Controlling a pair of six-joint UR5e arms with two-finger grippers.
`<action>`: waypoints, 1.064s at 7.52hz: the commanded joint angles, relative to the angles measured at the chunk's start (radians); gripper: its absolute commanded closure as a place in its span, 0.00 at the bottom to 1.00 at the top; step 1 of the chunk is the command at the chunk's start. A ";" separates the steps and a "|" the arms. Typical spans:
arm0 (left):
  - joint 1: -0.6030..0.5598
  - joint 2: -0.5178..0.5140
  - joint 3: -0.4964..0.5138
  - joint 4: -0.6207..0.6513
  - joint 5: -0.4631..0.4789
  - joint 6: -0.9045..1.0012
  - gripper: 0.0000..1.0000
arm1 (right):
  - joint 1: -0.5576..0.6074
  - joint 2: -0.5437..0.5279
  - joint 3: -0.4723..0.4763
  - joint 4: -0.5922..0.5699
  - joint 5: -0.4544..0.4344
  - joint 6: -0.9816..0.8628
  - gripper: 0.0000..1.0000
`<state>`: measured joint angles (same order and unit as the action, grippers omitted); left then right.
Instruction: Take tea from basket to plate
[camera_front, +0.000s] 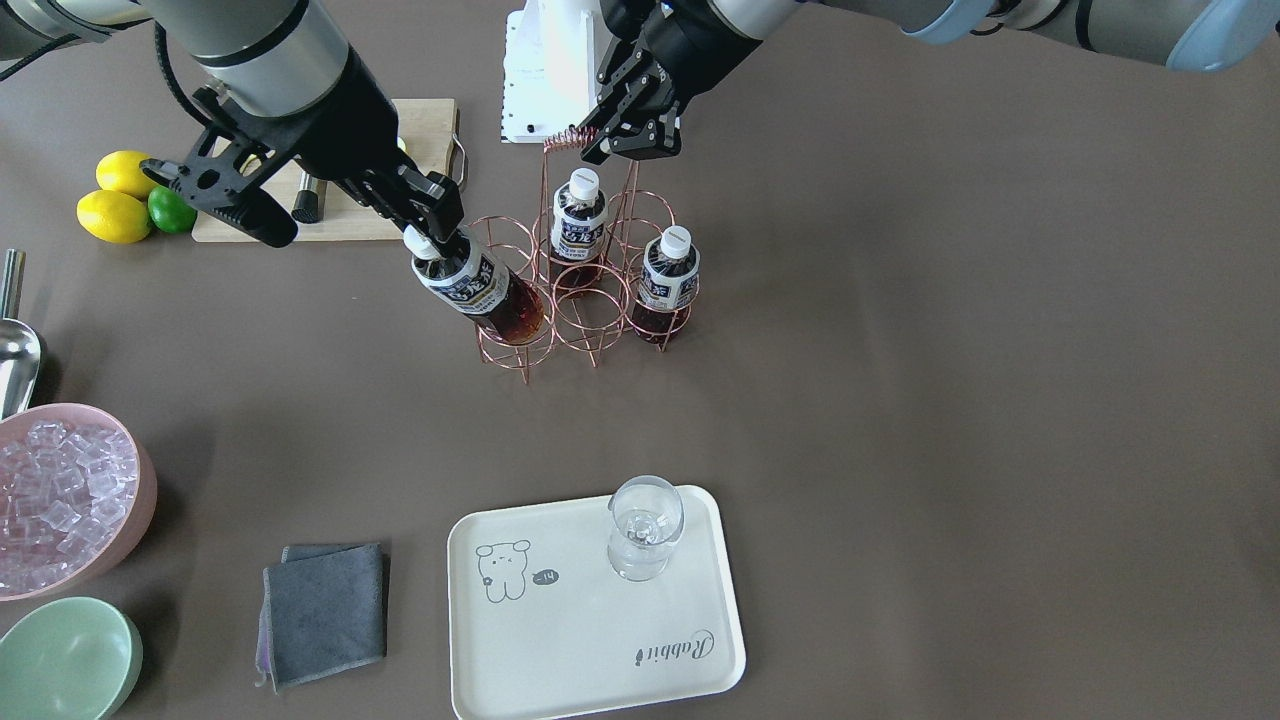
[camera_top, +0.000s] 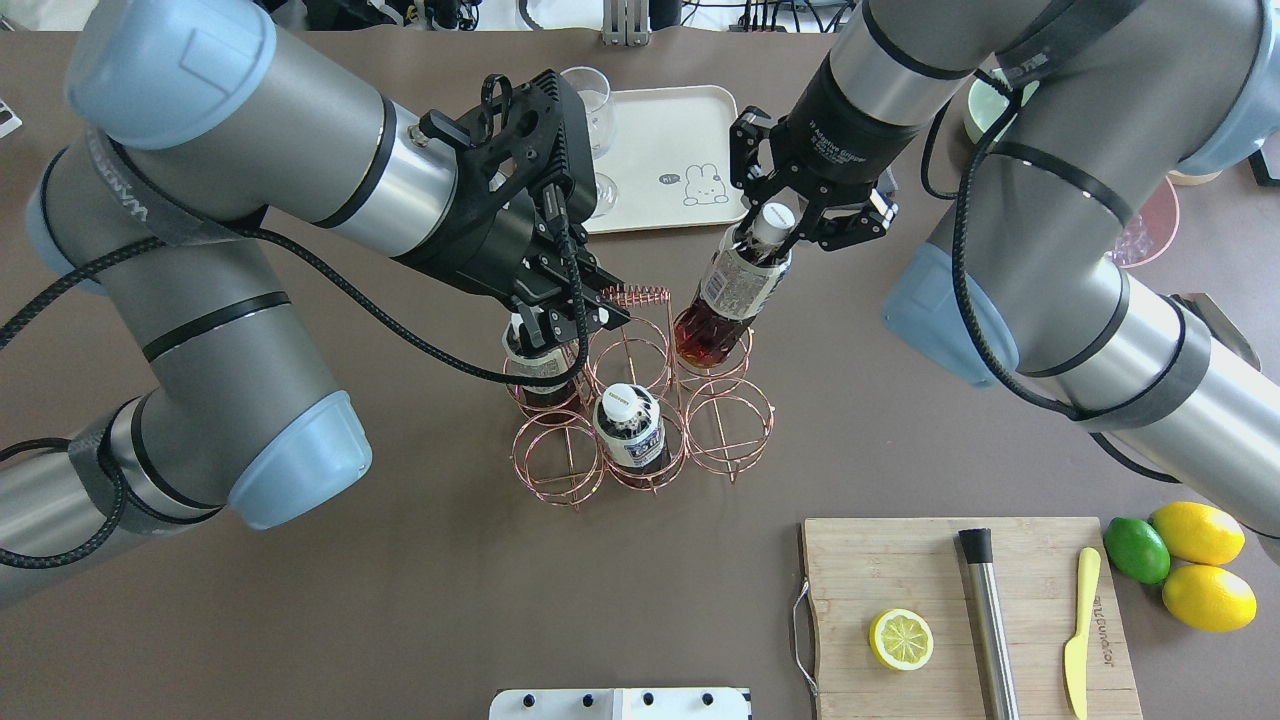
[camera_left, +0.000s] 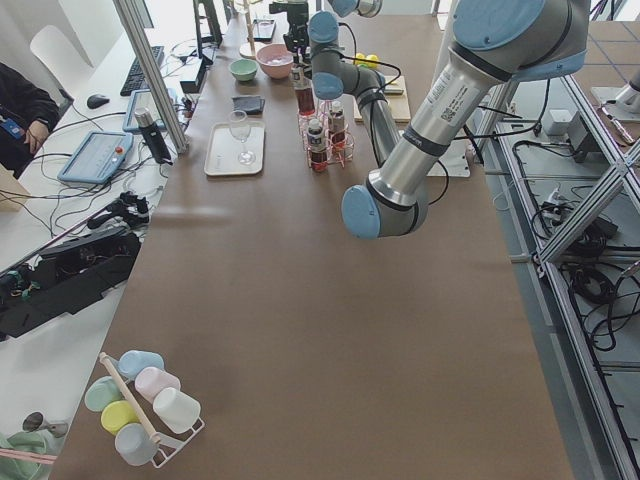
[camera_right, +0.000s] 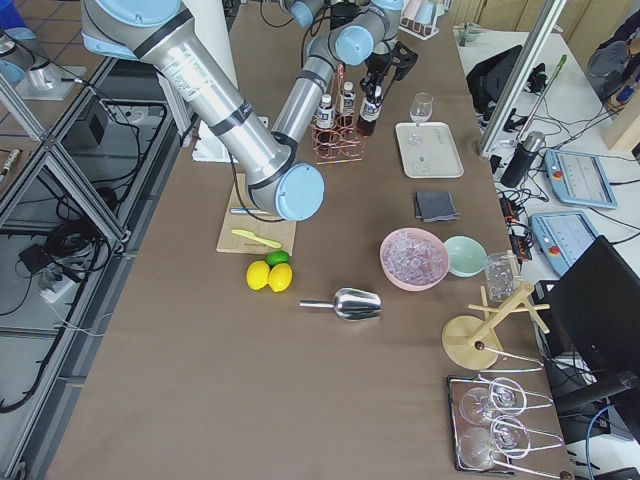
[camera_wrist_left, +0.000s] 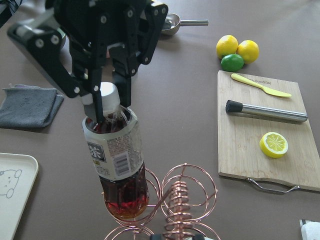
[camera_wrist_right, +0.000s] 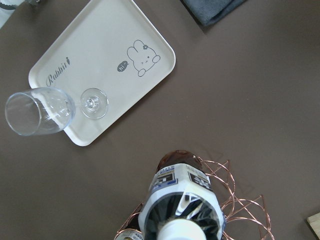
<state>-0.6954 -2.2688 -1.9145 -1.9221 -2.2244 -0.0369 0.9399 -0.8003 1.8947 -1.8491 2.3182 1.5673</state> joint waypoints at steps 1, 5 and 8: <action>-0.003 0.000 -0.006 0.000 0.000 0.000 1.00 | 0.069 0.061 -0.052 -0.007 0.044 -0.050 1.00; -0.019 -0.006 -0.023 0.001 -0.006 -0.023 1.00 | 0.088 0.236 -0.539 0.179 0.030 -0.229 1.00; -0.106 0.002 -0.050 0.009 -0.074 -0.023 1.00 | 0.096 0.274 -0.740 0.239 -0.006 -0.372 1.00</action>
<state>-0.7409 -2.2736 -1.9497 -1.9184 -2.2383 -0.0597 1.0367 -0.5608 1.2815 -1.6681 2.3387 1.2397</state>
